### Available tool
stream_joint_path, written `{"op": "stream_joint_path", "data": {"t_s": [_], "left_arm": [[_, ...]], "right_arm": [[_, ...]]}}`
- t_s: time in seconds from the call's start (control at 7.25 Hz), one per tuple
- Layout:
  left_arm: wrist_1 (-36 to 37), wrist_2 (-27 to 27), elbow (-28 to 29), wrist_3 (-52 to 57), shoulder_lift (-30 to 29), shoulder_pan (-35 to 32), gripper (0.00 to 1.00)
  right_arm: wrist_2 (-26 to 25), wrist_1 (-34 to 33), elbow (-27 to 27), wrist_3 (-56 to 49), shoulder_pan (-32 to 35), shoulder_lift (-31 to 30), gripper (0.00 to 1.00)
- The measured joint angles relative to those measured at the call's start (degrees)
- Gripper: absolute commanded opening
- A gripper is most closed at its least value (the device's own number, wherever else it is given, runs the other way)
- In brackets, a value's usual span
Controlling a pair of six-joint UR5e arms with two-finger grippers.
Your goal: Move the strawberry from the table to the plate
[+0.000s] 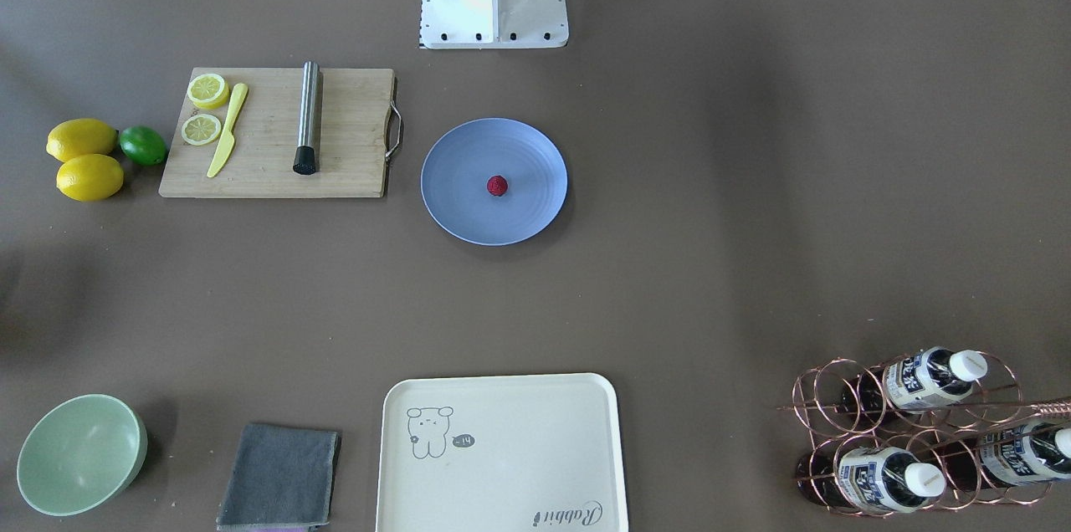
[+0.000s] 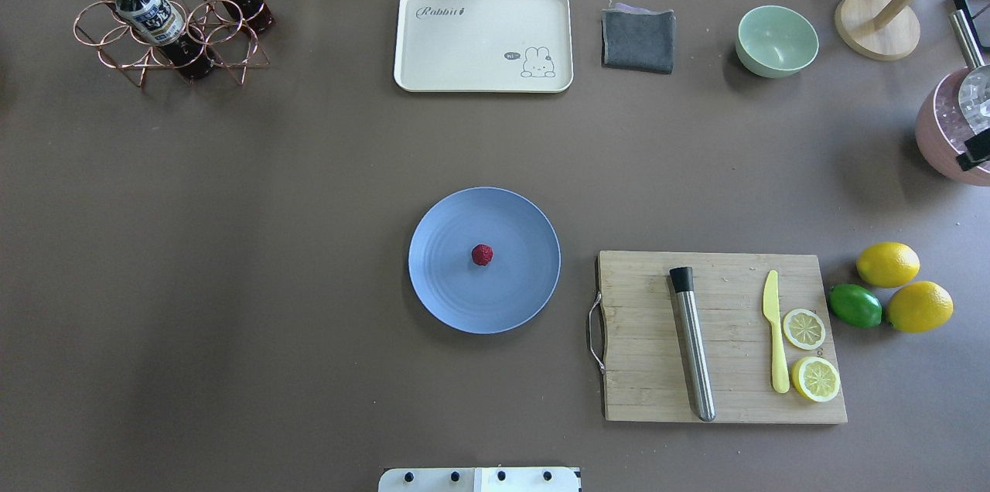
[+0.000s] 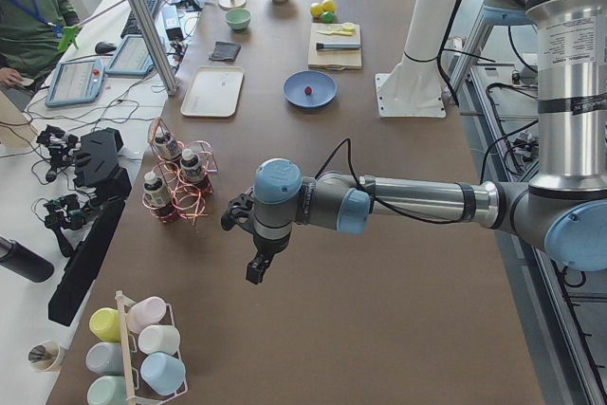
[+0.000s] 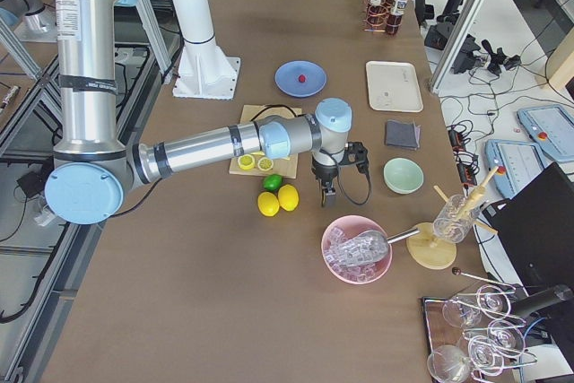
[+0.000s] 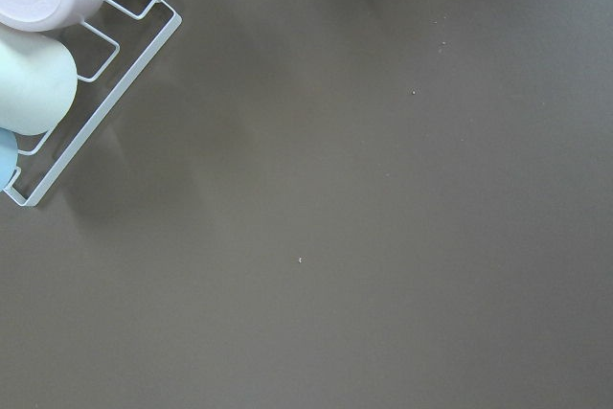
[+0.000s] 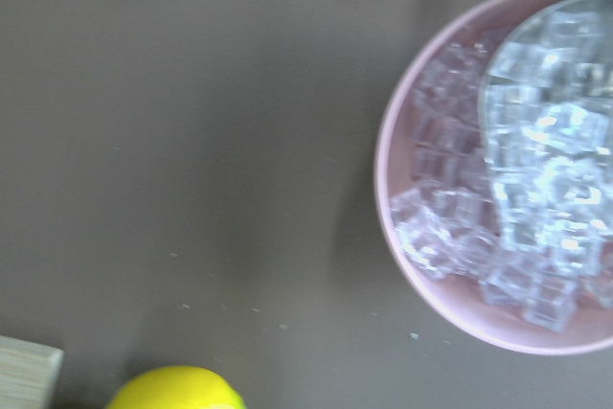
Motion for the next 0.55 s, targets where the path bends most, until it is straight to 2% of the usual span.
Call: {"op": "stream_joint_path", "data": {"t_s": [0.28, 0.55], "left_arm": [[0.00, -0.09, 0.01, -0.24, -0.25, 0.19, 0.98], [-0.20, -0.11, 0.19, -0.46, -0.59, 0.55, 0.98]], "right_arm": [[1.04, -4.65, -5.00, -14.98, 10.32, -0.38, 1.00], [1.97, -5.55, -8.34, -20.59, 16.06, -1.25, 1.00]]}}
